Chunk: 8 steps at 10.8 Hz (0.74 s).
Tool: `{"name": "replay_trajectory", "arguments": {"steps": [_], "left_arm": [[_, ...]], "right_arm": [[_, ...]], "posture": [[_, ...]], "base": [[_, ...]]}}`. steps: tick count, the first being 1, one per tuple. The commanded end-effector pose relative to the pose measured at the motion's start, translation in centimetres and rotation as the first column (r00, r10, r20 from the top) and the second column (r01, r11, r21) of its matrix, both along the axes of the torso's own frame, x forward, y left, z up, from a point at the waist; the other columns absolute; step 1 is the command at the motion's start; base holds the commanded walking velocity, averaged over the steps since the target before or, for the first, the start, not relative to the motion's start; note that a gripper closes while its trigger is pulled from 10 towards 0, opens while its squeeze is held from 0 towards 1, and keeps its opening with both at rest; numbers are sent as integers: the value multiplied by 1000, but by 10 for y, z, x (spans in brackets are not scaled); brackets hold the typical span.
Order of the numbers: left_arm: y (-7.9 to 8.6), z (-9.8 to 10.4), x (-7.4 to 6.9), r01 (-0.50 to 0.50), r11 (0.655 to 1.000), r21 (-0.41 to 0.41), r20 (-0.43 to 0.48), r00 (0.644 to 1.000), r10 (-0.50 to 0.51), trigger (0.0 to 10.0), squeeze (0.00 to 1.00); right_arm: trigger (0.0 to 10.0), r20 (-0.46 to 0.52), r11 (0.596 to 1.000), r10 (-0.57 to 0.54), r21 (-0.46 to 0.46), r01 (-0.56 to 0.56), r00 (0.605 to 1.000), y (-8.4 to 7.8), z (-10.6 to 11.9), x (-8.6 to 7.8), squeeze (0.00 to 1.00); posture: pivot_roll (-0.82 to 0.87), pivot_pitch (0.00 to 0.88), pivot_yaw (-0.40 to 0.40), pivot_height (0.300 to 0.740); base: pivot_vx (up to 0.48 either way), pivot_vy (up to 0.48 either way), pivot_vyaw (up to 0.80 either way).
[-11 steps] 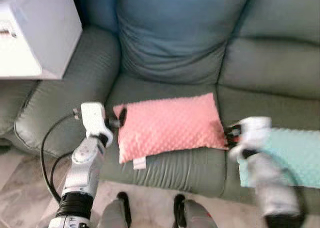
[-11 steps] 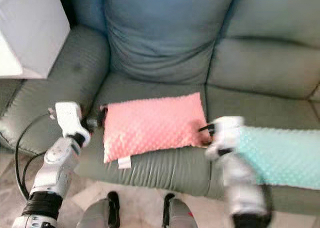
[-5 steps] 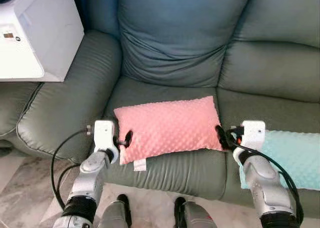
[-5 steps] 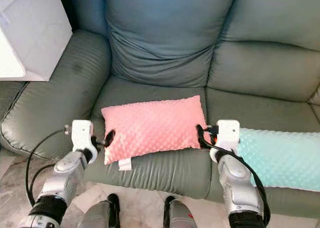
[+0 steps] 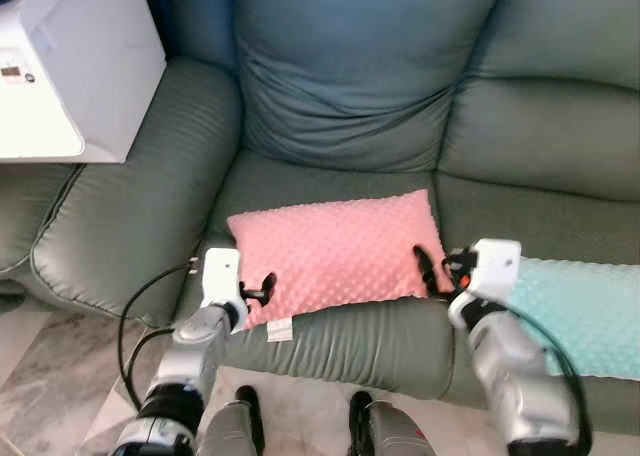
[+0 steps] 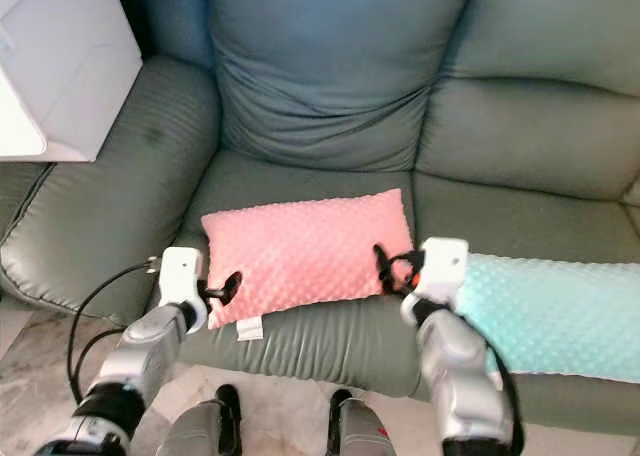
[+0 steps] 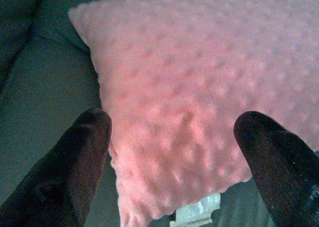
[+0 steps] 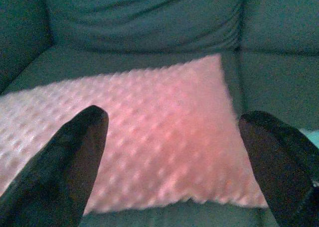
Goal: Move the pillow to the sofa
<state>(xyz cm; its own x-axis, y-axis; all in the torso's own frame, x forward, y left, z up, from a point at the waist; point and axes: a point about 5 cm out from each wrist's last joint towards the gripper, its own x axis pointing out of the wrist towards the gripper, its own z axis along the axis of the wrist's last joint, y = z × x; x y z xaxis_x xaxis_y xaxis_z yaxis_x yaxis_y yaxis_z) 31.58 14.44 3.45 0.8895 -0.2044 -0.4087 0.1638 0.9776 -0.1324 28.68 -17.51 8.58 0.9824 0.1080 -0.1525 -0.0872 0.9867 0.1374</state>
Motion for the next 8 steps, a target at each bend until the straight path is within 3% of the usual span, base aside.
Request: {"name": "replay_trajectory", "arguments": {"steps": [1, 4, 8], "left_arm": [[-2, -13, -7, 11, 1000, 3, -80, 997, -11, 10000, 0], [-2, -23, -12, 50, 998, 50, -151, 988, -42, 10000, 0], [5, -39, -23, 11, 988, 156, -194, 981, 20, 10000, 0]], "right_arm": [[10000, -30, 1000, 2, 5, -1, 1000, 1, -5, -6, 0], [10000, -54, 1000, 1, 13, 0, 999, 4, -3, -12, 0], [10000, -32, 1000, 7, 6, -7, 999, 4, 7, -12, 0]], "posture": [[-148, 383, 6, 740], [-158, 411, 7, 740], [-179, 418, -8, 740]], "base": [[0, 0, 0], [0, 0, 0], [0, 0, 0]]}}
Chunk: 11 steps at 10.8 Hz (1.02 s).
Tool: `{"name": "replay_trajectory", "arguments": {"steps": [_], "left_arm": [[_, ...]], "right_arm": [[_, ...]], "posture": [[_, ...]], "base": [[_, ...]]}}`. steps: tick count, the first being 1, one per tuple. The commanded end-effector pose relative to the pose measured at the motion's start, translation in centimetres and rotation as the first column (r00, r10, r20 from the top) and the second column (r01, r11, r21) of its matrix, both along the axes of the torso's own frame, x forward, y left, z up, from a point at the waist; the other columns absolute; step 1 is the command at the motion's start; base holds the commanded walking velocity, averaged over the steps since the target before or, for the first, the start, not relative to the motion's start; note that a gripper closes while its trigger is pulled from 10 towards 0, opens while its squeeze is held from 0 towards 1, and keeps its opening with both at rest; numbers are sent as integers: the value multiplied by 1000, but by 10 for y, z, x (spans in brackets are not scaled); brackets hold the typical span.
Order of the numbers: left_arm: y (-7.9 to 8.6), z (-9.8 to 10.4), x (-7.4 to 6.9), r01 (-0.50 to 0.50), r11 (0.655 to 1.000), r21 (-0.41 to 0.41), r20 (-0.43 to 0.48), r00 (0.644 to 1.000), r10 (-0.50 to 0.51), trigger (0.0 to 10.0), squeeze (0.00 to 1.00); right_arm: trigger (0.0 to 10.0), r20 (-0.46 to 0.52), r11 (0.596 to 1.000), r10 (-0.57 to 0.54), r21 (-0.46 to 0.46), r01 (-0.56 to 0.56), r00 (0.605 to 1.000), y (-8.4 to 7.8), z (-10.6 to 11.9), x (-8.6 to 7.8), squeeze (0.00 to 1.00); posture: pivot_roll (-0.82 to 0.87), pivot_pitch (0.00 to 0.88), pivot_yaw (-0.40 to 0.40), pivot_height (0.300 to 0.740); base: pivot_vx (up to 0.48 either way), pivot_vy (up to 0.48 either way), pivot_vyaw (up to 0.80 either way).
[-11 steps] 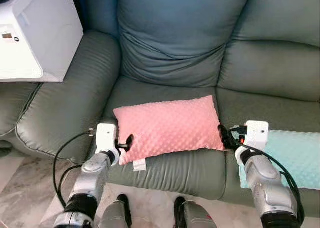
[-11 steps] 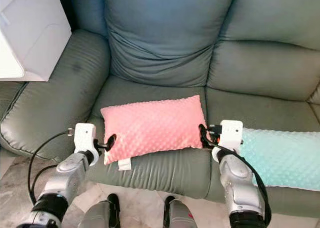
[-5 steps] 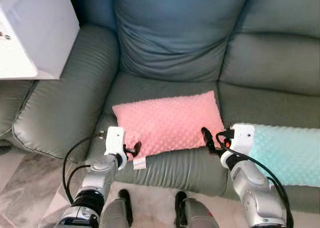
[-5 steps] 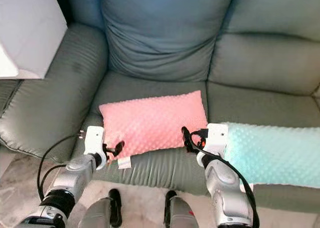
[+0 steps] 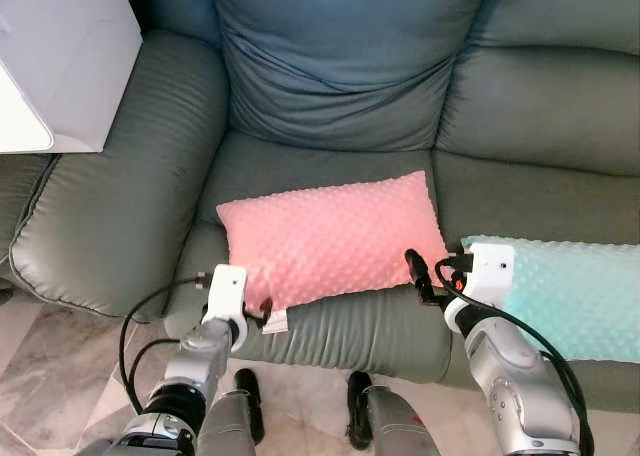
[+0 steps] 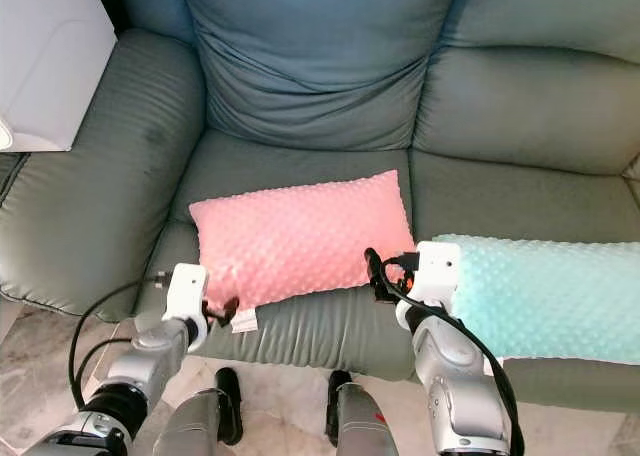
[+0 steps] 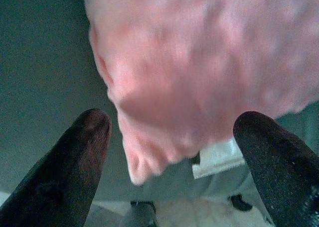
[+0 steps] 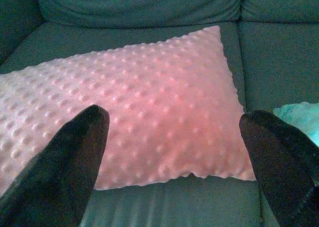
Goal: Move the pillow to the sofa
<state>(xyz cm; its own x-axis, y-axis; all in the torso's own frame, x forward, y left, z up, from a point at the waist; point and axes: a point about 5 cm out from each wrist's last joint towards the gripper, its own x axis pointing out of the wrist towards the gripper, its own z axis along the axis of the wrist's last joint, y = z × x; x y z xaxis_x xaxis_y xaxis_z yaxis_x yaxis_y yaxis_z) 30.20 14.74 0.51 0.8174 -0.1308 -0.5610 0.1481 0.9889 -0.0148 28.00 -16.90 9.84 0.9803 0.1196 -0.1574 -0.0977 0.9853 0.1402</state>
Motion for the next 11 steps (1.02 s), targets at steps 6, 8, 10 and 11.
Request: {"name": "replay_trajectory", "arguments": {"steps": [6, 8, 10, 11], "left_arm": [[-26, -19, -16, -7, 991, -133, -83, 997, -4, 0, 0], [-26, -18, -14, -12, 992, -127, -70, 998, 3, 0, 0], [-22, -18, -13, -16, 993, -118, -61, 998, 8, 0, 0], [-19, -17, -12, -24, 994, -111, -46, 999, 19, 0, 0]], "right_arm": [[10000, -3, 1000, 11, 17, -11, 1000, -1, 5, -7, 0], [10000, -81, 982, 129, 147, -116, 988, 12, -2, -18, 0], [10000, -121, 957, 225, 216, -195, 967, 22, -4, -34, 0], [10000, -143, 947, 264, 223, -229, 954, 23, -5, -43, 0]], "posture": [[-201, 420, -18, 740], [-203, 420, -19, 740], [-202, 419, -19, 740], [-207, 417, -20, 740]], "base": [[0, 0, 0], [0, 0, 0], [0, 0, 0], [0, 0, 0]]}}
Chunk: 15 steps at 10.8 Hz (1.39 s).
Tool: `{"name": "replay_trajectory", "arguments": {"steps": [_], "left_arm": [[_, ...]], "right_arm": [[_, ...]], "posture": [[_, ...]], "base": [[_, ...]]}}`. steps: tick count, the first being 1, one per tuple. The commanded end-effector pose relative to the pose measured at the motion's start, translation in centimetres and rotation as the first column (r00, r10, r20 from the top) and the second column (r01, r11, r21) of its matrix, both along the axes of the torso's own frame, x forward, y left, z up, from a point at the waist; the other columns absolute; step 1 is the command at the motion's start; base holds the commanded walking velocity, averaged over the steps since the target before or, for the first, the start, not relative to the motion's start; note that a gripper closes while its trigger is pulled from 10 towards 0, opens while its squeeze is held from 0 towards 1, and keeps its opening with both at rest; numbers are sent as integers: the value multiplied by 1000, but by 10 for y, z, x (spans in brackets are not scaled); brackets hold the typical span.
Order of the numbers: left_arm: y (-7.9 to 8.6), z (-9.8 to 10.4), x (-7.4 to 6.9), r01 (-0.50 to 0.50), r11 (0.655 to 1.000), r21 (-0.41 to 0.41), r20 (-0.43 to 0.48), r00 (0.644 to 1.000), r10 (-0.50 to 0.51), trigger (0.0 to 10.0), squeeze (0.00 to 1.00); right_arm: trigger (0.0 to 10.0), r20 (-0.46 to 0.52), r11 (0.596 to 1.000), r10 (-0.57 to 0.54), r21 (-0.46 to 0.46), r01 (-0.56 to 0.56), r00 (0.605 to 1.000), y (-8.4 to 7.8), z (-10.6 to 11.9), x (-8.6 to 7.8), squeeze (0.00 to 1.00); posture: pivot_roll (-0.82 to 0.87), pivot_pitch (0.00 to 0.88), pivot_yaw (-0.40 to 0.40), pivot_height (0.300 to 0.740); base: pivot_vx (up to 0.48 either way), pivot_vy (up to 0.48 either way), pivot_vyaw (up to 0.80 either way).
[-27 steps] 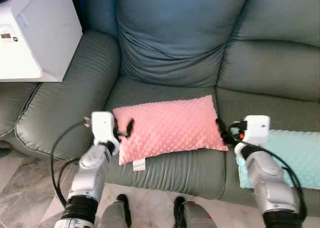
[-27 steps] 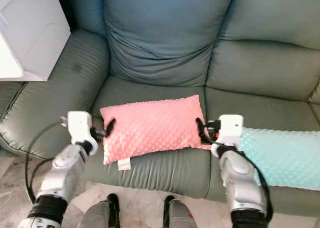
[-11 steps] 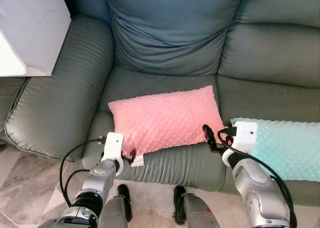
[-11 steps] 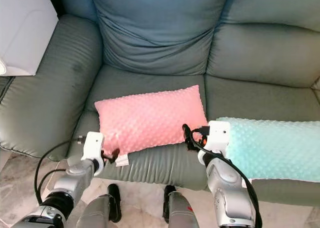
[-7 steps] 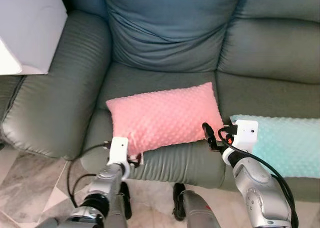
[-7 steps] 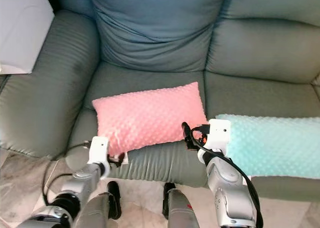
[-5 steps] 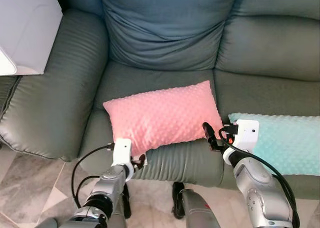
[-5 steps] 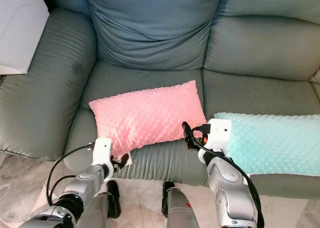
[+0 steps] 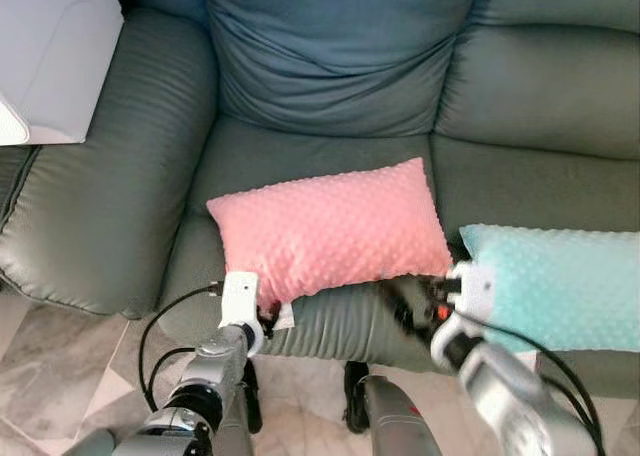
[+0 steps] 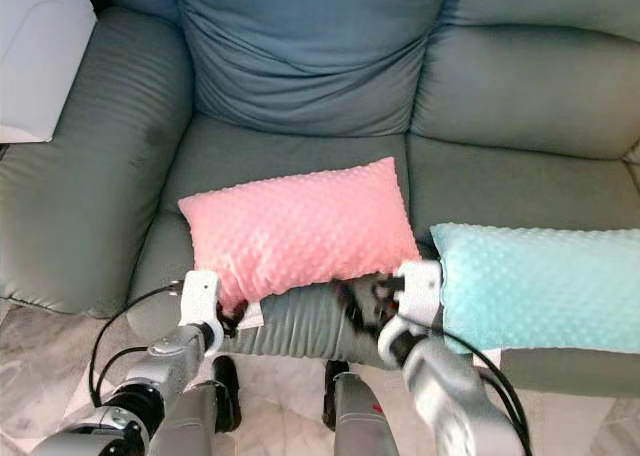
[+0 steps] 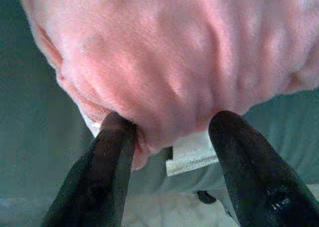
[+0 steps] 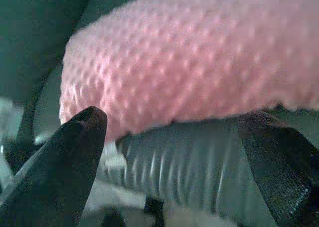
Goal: Move the pillow to the sofa
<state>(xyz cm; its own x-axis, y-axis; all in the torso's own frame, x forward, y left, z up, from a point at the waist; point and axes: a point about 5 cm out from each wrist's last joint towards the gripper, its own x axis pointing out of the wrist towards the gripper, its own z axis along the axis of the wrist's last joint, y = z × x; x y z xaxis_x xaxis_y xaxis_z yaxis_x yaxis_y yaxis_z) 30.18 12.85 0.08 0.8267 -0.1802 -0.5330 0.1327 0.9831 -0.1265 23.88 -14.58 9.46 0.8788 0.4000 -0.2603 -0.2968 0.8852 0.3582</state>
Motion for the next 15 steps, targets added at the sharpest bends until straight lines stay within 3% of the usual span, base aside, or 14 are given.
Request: {"name": "replay_trajectory", "arguments": {"steps": [1, 5, 11, 15], "left_arm": [[2, -10, -10, -11, 1000, 9, -38, 999, 11, 0, 0], [15, 2, 2, -74, 993, 91, 70, 995, 67, 0, 0], [22, 2, 2, -101, 985, 138, 79, 993, 91, 0, 0], [32, 6, 5, -155, 965, 212, 106, 985, 135, 0, 0]], "right_arm": [[10000, -29, 1000, 12, 4, -12, 1000, -1, -3, -8, 0], [10000, -53, 1000, 24, -12, -25, 998, -3, -1, -13, 0], [10000, -47, 999, 25, -20, -26, 999, -3, 0, -11, 0], [10000, -48, 999, 24, -20, -25, 999, -2, -3, -11, 0]], "posture": [[-207, 417, -20, 740], [-217, 407, -25, 740], [-213, 404, -24, 740], [-213, 405, -23, 740]], "base": [[0, 0, 0], [0, 0, 0], [0, 0, 0], [0, 0, 0]]}}
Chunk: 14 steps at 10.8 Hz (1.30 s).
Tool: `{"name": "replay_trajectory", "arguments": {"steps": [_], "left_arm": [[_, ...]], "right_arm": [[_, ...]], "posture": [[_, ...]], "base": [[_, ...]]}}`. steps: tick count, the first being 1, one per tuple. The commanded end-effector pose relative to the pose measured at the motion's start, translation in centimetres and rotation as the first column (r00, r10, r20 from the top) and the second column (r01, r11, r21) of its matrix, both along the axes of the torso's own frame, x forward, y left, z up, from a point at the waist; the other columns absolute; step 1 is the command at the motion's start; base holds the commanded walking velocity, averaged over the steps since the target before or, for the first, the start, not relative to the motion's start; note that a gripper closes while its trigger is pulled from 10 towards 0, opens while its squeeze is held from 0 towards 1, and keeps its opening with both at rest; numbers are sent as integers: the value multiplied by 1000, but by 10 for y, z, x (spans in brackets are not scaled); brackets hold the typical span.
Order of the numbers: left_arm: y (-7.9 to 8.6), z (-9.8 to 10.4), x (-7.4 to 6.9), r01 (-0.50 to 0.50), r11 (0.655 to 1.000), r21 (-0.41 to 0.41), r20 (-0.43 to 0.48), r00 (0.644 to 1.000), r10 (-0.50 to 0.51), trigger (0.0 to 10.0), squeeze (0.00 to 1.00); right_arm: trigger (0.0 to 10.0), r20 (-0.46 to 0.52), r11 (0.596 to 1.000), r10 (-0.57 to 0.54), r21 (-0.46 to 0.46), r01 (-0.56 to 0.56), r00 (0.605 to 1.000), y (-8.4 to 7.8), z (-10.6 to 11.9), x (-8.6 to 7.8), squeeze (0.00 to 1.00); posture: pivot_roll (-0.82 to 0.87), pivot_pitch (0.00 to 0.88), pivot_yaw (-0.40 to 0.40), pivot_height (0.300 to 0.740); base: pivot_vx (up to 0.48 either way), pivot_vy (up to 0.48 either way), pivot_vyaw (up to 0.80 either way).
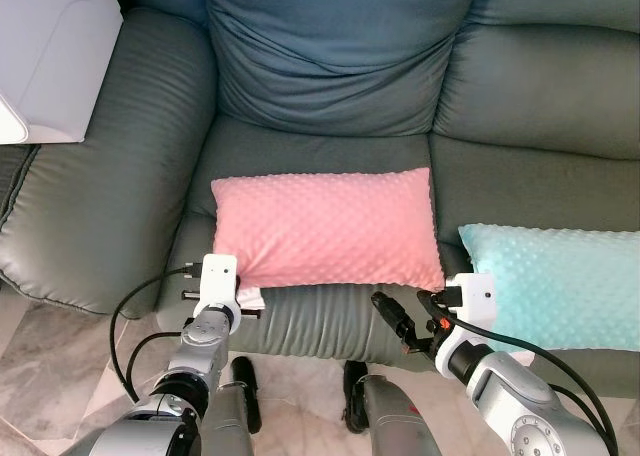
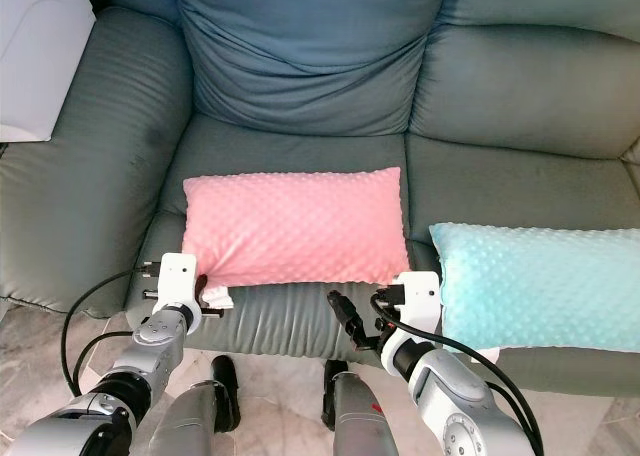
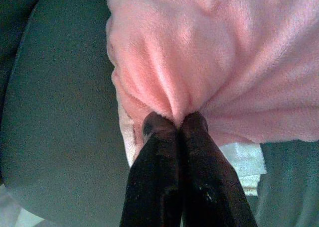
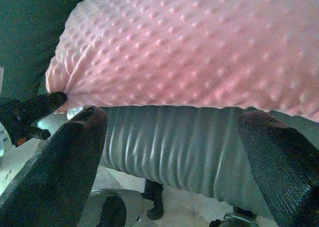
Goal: Move the pillow to the sofa
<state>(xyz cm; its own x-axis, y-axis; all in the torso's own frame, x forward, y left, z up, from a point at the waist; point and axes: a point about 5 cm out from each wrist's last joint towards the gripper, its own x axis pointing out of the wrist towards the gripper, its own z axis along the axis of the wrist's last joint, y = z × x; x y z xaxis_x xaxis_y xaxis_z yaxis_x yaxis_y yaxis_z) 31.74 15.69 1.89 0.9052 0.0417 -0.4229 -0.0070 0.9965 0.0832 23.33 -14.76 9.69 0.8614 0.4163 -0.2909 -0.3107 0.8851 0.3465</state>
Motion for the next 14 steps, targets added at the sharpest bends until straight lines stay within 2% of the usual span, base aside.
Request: {"name": "replay_trajectory", "arguments": {"steps": [1, 4, 10, 14], "left_arm": [[3, -12, -10, -11, 1000, 17, -51, 999, 12, 0, 0], [5, -9, -8, -47, 997, 56, -25, 998, 49, 0, 0], [-6, 5, 6, -39, 998, 44, 18, 999, 38, 0, 0], [-4, 9, 9, -50, 996, 68, 32, 998, 48, 0, 0]], "right_arm": [[10000, -23, 1000, -1, 1, 1, 1000, 0, -5, -6, 0], [10000, -20, 1000, -1, 0, 1, 1000, 0, -5, -4, 0], [10000, -11, 1000, 2, 1, -2, 1000, 4, -6, -2, 0], [10000, -8, 1000, 2, 5, -2, 1000, 5, -6, -2, 0]], "posture": [[-213, 405, -23, 740], [-211, 408, -24, 740], [-212, 409, -25, 740], [-211, 410, -21, 740]], "base": [[0, 0, 0], [0, 0, 0], [0, 0, 0], [0, 0, 0]]}}
